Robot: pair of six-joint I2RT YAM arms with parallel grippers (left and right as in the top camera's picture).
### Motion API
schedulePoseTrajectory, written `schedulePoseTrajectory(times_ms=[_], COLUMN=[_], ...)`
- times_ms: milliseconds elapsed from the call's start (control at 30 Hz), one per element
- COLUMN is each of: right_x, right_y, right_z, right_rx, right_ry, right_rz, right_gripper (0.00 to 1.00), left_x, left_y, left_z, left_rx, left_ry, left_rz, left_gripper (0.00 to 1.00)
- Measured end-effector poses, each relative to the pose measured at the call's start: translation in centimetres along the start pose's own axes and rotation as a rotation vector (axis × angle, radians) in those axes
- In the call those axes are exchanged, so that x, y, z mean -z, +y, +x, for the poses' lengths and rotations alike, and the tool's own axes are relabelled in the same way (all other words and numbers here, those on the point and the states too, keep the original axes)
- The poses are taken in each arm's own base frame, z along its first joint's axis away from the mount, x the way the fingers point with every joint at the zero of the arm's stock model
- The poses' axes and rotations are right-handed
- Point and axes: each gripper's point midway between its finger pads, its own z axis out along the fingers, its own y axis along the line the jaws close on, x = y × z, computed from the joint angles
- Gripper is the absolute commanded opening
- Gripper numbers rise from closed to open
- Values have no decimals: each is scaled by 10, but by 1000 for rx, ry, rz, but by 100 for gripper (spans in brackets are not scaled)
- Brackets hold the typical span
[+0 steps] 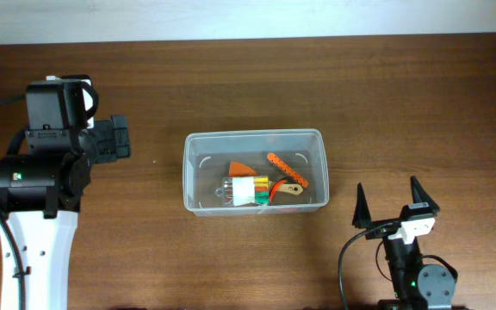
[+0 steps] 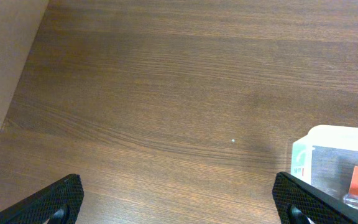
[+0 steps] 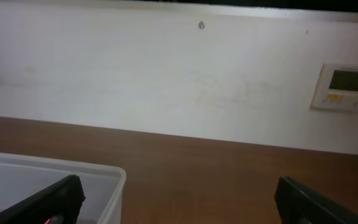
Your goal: Pack container
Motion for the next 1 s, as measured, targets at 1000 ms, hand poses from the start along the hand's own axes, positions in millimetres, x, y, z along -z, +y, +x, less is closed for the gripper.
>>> schedulePoseTrajectory(times_ms=[1000], right_x=[4], right_y=[3], right_z=[44], right_rx=[-26], right_ry=[179], right_rz=[-9], right_gripper=[99], left_x=[0], left_y=[0], left_z=[0], left_rx=[0], left_ry=[0], left_rz=[0], left_gripper=[99])
